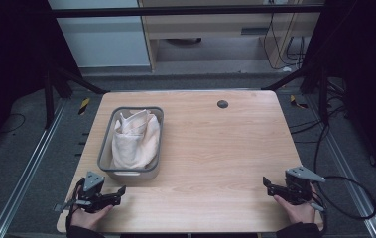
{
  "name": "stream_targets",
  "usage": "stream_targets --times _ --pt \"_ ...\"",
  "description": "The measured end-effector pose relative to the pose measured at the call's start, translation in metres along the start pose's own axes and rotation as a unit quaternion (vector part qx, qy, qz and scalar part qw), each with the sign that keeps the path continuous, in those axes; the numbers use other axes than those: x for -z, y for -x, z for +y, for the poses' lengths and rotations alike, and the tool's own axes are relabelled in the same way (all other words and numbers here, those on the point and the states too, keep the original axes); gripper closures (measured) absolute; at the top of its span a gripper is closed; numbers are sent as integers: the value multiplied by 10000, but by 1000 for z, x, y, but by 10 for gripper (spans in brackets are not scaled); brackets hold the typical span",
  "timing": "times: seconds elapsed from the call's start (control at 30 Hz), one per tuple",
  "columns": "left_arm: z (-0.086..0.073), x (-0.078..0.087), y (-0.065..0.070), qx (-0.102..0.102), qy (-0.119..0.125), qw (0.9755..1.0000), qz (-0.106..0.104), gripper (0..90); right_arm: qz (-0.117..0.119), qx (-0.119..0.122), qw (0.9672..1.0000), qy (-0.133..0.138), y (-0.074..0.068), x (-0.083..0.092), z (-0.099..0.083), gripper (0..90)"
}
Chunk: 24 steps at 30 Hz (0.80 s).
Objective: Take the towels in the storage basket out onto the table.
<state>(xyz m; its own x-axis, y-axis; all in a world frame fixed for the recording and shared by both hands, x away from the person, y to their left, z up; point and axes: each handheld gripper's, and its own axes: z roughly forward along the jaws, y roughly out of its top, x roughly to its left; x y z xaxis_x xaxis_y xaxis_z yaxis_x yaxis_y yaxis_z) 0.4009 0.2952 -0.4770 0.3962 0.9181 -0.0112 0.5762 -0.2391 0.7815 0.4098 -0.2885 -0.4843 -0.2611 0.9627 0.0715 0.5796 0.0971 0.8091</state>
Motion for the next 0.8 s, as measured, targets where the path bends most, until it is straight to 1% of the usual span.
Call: stream_targets --times 0.1,0.17,0.33,0.37,0.43,0.53,0.6,0.7,0.8 --pt "1 3 -1 43 66 10000 8 141 -54 -44 10000 -8 0 0 0 125" --pt "2 5 -1 52 115 9999 19 147 -33 -57 10000 11 0 0 0 127" --pt "6 13 -3 125 303 9994 66 151 0 2 10000 5 0 0 0 127" --pt "7 15 -4 172 361 9992 78 152 4 0 10000 -1 -1 0 0 127" --pt "9 18 -6 233 403 9988 115 157 -11 53 10000 10 0 -1 0 127" --pt "12 22 -6 270 461 9985 136 156 -30 25 10000 50 0 0 0 127" --pt "14 24 -7 279 505 9982 130 156 -34 -18 10000 50 0 1 0 127" --pt "18 29 -6 268 620 9976 147 152 -32 -14 10000 21 0 0 0 127" --pt "22 32 -4 241 688 9972 135 152 -36 49 10000 -21 -1 -1 0 127"
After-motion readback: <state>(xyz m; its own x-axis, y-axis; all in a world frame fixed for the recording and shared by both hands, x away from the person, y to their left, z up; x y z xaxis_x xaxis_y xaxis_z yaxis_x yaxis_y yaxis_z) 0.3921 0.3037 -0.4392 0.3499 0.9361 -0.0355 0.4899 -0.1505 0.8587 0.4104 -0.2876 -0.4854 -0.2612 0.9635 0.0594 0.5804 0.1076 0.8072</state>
